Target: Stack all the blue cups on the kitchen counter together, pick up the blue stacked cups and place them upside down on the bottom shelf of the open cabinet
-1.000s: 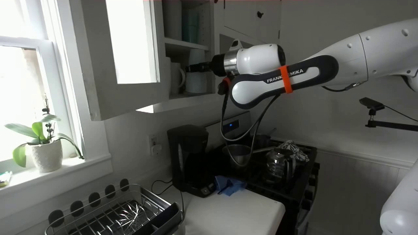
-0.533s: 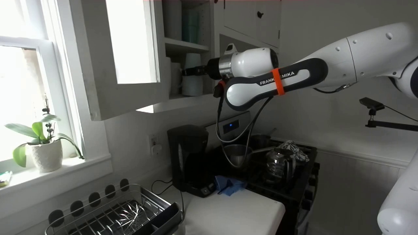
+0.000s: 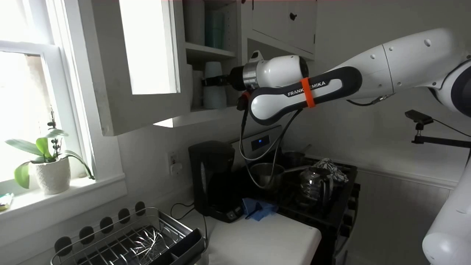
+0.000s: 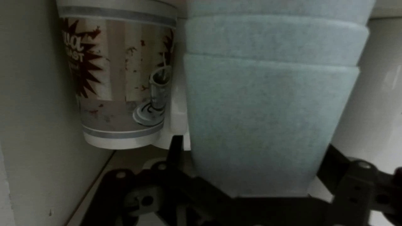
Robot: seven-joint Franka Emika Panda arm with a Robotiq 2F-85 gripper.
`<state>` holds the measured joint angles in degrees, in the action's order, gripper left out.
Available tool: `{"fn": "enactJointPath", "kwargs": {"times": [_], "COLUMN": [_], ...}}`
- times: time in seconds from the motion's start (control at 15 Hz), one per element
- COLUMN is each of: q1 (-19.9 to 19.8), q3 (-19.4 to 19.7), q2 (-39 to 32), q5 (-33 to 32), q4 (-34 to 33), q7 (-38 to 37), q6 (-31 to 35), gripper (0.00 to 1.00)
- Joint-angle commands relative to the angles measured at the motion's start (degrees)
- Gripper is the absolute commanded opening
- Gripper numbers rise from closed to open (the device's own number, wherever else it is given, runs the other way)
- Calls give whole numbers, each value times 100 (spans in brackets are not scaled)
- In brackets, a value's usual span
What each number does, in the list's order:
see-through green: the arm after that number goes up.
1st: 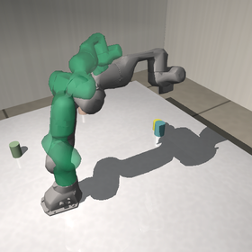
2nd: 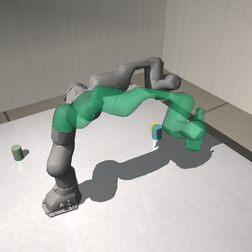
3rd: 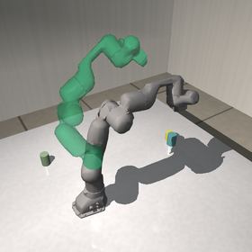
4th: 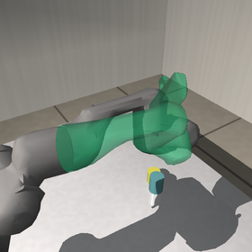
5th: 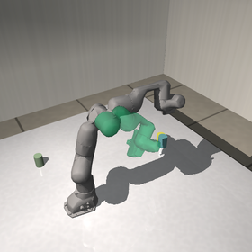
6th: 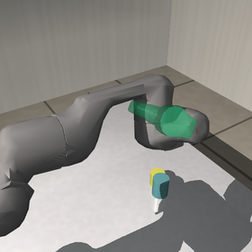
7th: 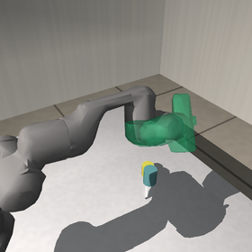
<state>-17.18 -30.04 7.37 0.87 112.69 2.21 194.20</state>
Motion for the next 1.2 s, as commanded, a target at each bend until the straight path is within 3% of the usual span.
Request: {"fn": "enactJointPath", "kwargs": {"times": [0.0,0.33,0.73,1.13], "q1": [-259,-456,-383,-676], "q3": [-252,-402,-442,-494], "q2": [-80,133,314,683], "q5": [121,214,330,598], "q4": [-186,-46,75,307], "q7": [77,-27,-181,-182], "q6": [-37,-140,-182,-269], "gripper": [100,100,100,100]}}
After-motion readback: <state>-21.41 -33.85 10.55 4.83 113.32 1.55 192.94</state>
